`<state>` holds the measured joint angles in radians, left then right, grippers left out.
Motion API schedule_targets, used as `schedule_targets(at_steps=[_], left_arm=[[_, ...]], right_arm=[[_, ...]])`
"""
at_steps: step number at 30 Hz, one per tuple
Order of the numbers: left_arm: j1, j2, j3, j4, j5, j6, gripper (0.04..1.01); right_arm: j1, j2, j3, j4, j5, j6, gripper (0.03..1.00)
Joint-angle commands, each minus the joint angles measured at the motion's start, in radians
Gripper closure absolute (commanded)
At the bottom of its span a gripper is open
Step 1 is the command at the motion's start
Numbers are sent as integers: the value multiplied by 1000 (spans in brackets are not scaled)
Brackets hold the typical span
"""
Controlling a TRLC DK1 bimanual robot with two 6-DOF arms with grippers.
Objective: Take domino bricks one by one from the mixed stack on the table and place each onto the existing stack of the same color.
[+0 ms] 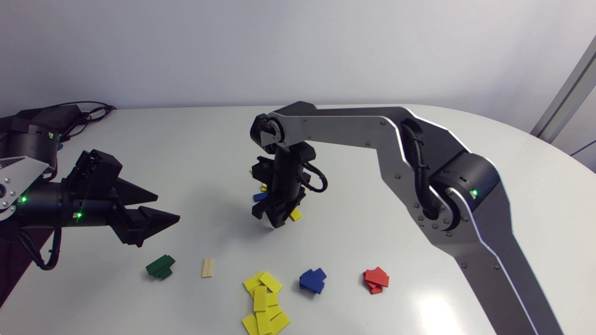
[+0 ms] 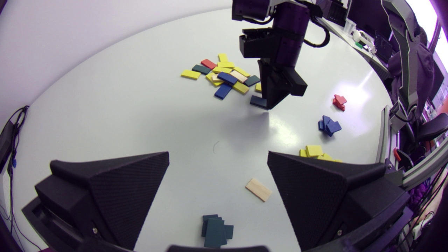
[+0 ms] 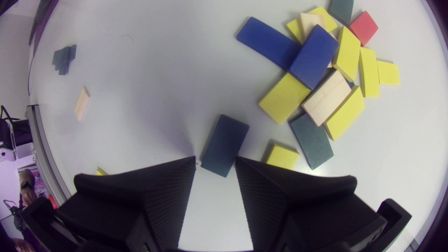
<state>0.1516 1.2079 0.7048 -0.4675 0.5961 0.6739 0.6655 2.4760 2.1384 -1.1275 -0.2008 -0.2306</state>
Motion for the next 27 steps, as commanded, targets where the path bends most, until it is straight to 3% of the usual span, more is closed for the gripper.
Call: schedule_targets(at_steps=[1, 27], left_arm=[[8, -8, 5, -7, 13, 24, 41], [9, -11, -2, -7, 13, 24, 41]], right_arm=[[-6, 58, 6, -25, 17, 16, 675], [13, 86, 48, -91, 109, 16, 682]])
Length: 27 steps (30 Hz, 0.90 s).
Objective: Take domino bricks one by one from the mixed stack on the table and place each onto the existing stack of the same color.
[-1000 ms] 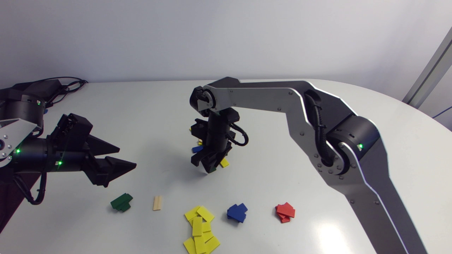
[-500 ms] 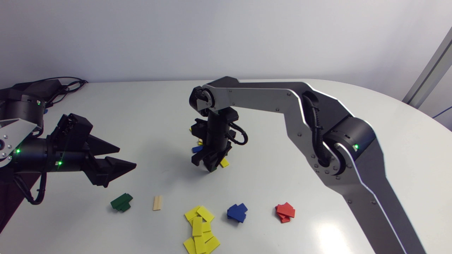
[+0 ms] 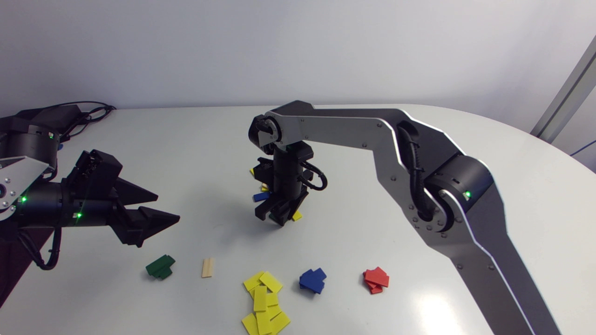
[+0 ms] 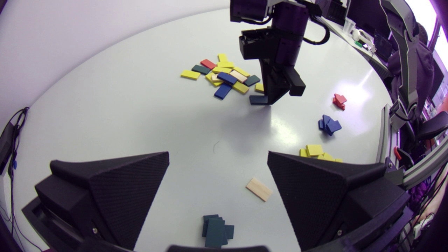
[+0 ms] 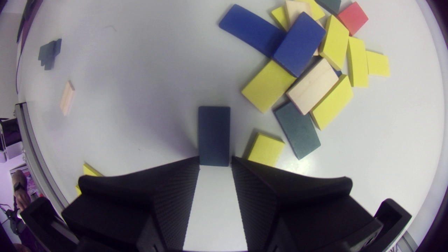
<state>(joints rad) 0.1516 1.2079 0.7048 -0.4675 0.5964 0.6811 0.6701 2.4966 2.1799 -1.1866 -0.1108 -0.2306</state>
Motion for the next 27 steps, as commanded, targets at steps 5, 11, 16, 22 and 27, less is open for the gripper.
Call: schedule_targets(at_steps=[5, 11, 16, 22, 27], left_arm=[[9, -18, -5, -8, 14, 17, 41], [22, -19, -14, -10, 19, 26, 41], [26, -19, -13, -10, 22, 29, 41], [25, -18, -8, -10, 23, 31, 41], [26, -11, -1, -10, 23, 35, 41]], right_arm=[[14, 102, 67, -71, 30, 14, 682], [19, 125, 106, -96, 31, 7, 685], [20, 137, 124, -107, 34, 7, 762], [20, 131, 113, -107, 36, 7, 800], [33, 48, 17, -39, 62, 7, 830]])
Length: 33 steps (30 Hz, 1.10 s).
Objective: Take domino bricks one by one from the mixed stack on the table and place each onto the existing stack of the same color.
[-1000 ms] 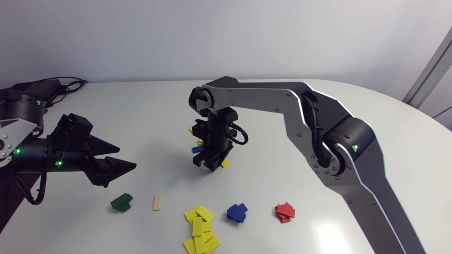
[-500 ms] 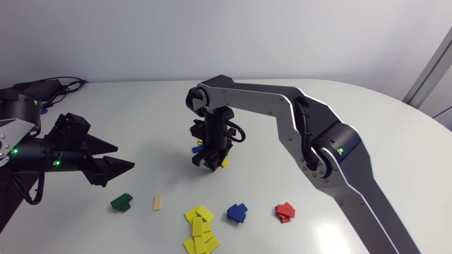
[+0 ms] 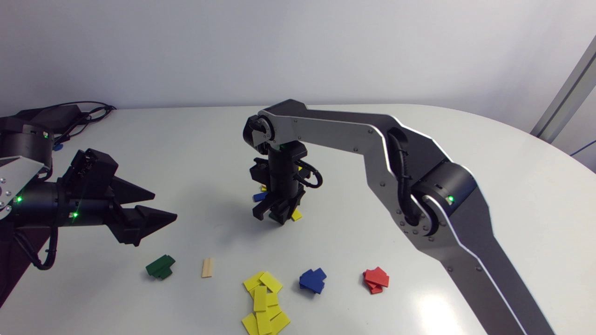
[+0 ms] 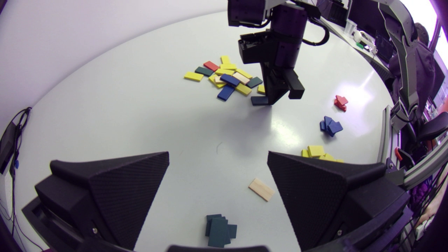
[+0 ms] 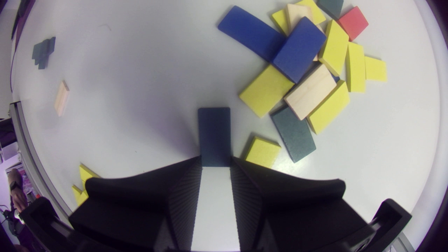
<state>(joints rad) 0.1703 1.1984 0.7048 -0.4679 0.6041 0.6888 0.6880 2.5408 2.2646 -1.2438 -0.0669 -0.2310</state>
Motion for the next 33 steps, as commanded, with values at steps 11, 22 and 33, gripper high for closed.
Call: schedule_targets(at_steps=[11, 22, 33], left_arm=[[-8, 29, 21, -8, 19, 41, 41], [-12, 33, 21, -12, 60, 95, 41], [-126, 64, 42, -170, 220, 348, 41]], right_arm=[[38, -177, -243, 113, 53, -2, 830], [77, -413, -464, 231, 30, -91, 830], [131, -593, -660, 293, -145, -189, 830]])
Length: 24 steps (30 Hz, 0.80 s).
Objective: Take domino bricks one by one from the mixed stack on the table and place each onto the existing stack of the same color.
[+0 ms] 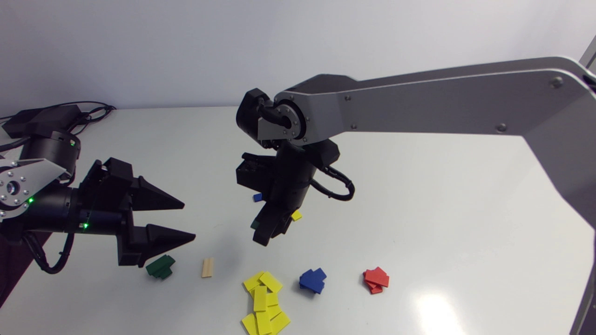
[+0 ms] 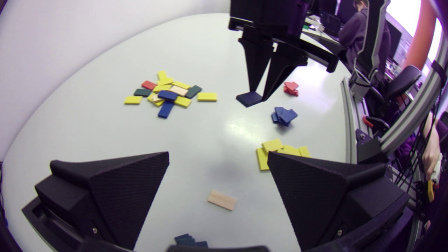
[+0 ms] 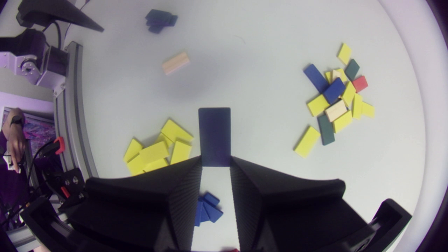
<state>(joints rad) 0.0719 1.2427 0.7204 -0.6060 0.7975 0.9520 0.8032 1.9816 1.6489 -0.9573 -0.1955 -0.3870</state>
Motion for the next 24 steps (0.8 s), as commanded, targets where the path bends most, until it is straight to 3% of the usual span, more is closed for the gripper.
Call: schedule_targets(at_steps=[1, 6, 14, 24], left_arm=[[-46, 23, 28, -54, 29, 116, 41], [-135, 43, 31, -94, 31, 199, 41], [-198, 175, 86, -107, 42, 271, 41], [-259, 224, 152, -149, 58, 327, 41]], right_arm=[[22, -44, -55, 8, -25, -43, 830], [33, -106, -109, 19, -74, -73, 830], [37, -171, -147, 14, -170, -84, 830], [57, -145, -153, 20, -217, -110, 831]])
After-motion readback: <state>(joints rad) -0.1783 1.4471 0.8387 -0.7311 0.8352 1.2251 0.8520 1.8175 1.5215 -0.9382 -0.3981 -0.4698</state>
